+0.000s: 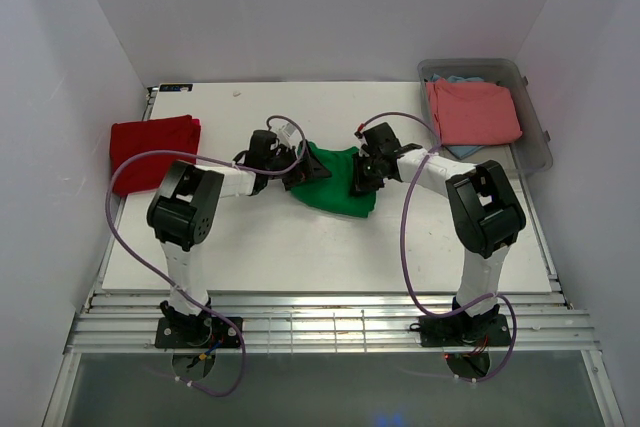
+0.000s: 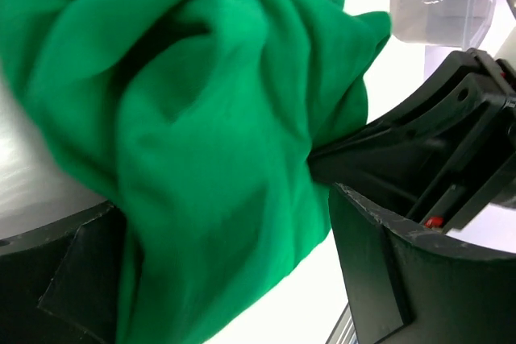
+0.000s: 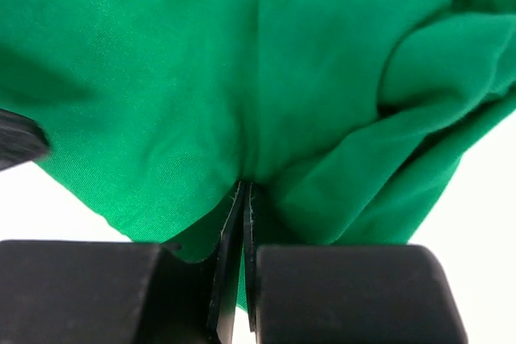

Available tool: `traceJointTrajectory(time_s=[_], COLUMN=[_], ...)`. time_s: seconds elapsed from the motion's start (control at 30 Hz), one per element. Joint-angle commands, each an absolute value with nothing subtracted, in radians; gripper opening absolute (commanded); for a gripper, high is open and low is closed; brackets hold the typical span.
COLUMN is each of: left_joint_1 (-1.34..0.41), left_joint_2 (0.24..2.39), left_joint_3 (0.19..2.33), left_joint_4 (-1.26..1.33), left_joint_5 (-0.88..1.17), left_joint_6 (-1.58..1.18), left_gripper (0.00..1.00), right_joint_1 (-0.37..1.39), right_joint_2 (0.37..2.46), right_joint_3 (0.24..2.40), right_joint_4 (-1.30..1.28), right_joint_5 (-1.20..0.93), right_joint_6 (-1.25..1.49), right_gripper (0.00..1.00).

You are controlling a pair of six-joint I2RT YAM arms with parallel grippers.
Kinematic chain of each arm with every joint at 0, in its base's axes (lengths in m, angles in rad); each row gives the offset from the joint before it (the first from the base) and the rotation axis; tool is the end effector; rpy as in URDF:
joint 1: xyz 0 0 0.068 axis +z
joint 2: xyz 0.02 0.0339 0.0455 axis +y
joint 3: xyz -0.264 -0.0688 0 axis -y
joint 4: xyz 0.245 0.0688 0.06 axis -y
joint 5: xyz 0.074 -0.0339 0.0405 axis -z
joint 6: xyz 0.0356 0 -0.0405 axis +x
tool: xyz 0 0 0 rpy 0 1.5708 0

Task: Fold and stack the t-shirts
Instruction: Fold the tshirt, then neatly place the folded tshirt to the corner

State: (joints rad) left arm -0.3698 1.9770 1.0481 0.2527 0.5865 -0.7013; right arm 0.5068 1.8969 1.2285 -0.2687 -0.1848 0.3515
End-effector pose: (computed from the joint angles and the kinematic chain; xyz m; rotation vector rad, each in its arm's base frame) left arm 0.3657 -0.1629 0.1308 -0.0527 2.4076 -1.2023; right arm 0.3453 0.1992 0.1710 -0.2785 2.5681 0.5698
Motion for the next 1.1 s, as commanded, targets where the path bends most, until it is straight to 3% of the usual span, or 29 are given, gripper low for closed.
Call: traceJointTrajectory(time_s=[0.0, 0.23, 0.37, 0.4, 0.43, 0.47, 0.57, 0.7, 1.07], left_joint_1=[-0.431, -0.482, -0.483, -0.483, -0.483, -0.483, -0.483, -0.476, -0.266], left_joint_2=[2.071, 2.129, 2.154, 2.155, 2.152, 2.151, 2.125, 2.057, 1.871], left_joint_3=[1.034, 1.081, 1.094, 1.092, 1.094, 1.097, 1.1, 1.144, 1.417], left_joint_4=[0.152, 0.149, 0.118, 0.115, 0.107, 0.083, 0.069, -0.035, -0.481], left_joint_5=[0.502, 0.479, 0.453, 0.445, 0.419, 0.394, 0.347, 0.233, -0.026], left_joint_6=[-0.709, -0.73, -0.709, -0.701, -0.692, -0.689, -0.657, -0.585, -0.282], left_gripper=[0.98, 0.96, 0.54, 0.28, 0.09, 0.0, 0.0, 0.0, 0.0], right_joint_1=[0.523, 0.528, 0.528, 0.528, 0.528, 0.528, 0.531, 0.531, 0.531], right_joint_2=[1.894, 1.907, 1.905, 1.904, 1.902, 1.901, 1.891, 1.867, 1.658], right_joint_3=[1.241, 1.235, 1.226, 1.221, 1.216, 1.213, 1.198, 1.195, 1.21], right_joint_4=[-0.293, -0.287, -0.287, -0.285, -0.284, -0.279, -0.268, -0.291, -0.402], right_joint_5=[-0.198, -0.199, -0.198, -0.199, -0.201, -0.206, -0.216, -0.201, -0.106], right_joint_6=[0.336, 0.33, 0.324, 0.324, 0.324, 0.322, 0.322, 0.316, 0.285], right_gripper=[0.08, 0.08, 0.08, 0.08, 0.08, 0.08, 0.12, 0.41, 0.45])
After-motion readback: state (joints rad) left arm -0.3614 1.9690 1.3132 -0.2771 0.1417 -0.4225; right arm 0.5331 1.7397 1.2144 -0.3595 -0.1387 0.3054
